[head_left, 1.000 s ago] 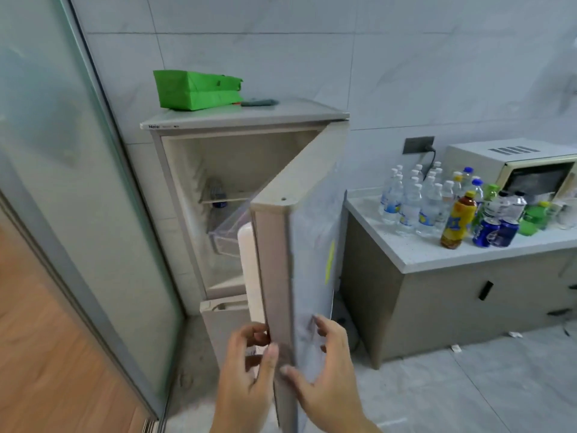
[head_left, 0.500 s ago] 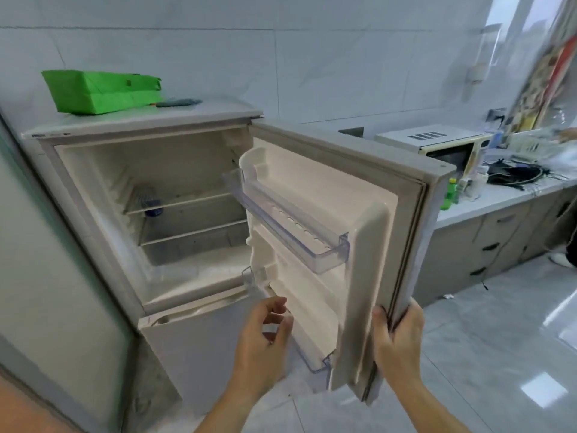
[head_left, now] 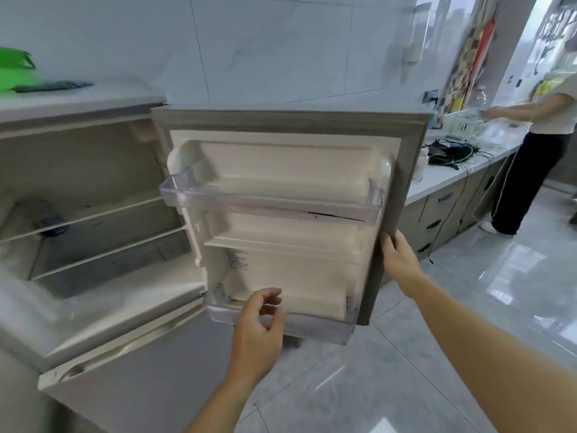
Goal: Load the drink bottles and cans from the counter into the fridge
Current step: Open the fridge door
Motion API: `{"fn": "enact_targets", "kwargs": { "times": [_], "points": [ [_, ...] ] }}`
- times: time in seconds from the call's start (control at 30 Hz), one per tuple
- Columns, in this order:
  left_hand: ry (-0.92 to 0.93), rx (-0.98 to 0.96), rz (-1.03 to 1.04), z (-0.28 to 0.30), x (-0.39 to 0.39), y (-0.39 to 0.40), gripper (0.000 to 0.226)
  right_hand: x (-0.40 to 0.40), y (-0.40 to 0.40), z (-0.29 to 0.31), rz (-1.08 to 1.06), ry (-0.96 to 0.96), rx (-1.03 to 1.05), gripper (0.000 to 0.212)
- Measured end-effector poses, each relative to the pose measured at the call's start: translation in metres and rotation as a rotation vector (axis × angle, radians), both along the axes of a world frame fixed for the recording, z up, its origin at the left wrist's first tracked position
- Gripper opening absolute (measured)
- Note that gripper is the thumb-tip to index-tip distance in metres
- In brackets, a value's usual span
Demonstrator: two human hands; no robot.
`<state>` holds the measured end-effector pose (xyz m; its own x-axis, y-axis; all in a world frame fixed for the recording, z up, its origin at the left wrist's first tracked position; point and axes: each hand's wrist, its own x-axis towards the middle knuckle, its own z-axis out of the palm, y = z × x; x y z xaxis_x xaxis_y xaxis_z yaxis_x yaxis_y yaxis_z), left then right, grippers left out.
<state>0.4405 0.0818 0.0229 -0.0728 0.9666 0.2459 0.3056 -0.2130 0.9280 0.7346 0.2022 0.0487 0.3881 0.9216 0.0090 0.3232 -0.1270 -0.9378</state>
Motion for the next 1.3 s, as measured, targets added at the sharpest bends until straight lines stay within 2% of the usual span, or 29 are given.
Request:
{"fn": "enact_targets", "kwargs": {
  "times": [0.3, 0.5, 0.6, 0.7, 0.83, 0.93, 1.03, 1.1, 1.2, 1.3],
  "points": [
    [0.049, -0.032, 0.084, 0.002, 0.122, 0.075, 0.024, 0.045, 0.126, 0.002, 0.198, -0.005, -0.021, 0.036],
    [0.036, -0.068, 0.198, -0.001, 0.203, 0.118, 0.022, 0.067, 0.184, 0.0, 0.394, 0.074, 0.007, 0.024],
    [0.01, -0.09, 0.236, -0.007, 0.233, 0.137, 0.021, 0.074, 0.205, 0.002, 0.448, 0.083, 0.018, 0.029],
    [-0.013, -0.162, 0.253, -0.012, 0.253, 0.156, 0.019, 0.078, 0.223, 0.006, 0.5, 0.029, 0.001, 0.036],
    [-0.057, -0.146, 0.25, -0.02, 0.265, 0.192, 0.022, 0.081, 0.251, 0.001, 0.497, -0.038, -0.072, 0.049],
    [-0.104, -0.127, 0.218, -0.023, 0.271, 0.229, 0.021, 0.082, 0.272, -0.006, 0.49, -0.256, -0.003, 0.046],
    [-0.168, -0.163, 0.147, -0.024, 0.282, 0.263, 0.022, 0.085, 0.291, -0.009, 0.482, -0.43, 0.075, 0.022],
    [-0.192, -0.17, 0.133, -0.024, 0.287, 0.279, 0.022, 0.087, 0.3, -0.008, 0.493, -0.507, 0.094, 0.028],
    [-0.213, -0.187, 0.114, -0.031, 0.291, 0.3, 0.02, 0.093, 0.311, -0.005, 0.555, -0.504, 0.101, 0.025],
    [-0.203, -0.223, 0.07, -0.044, 0.299, 0.314, 0.019, 0.101, 0.316, -0.006, 0.605, -0.462, 0.097, 0.038]
  ]
}}
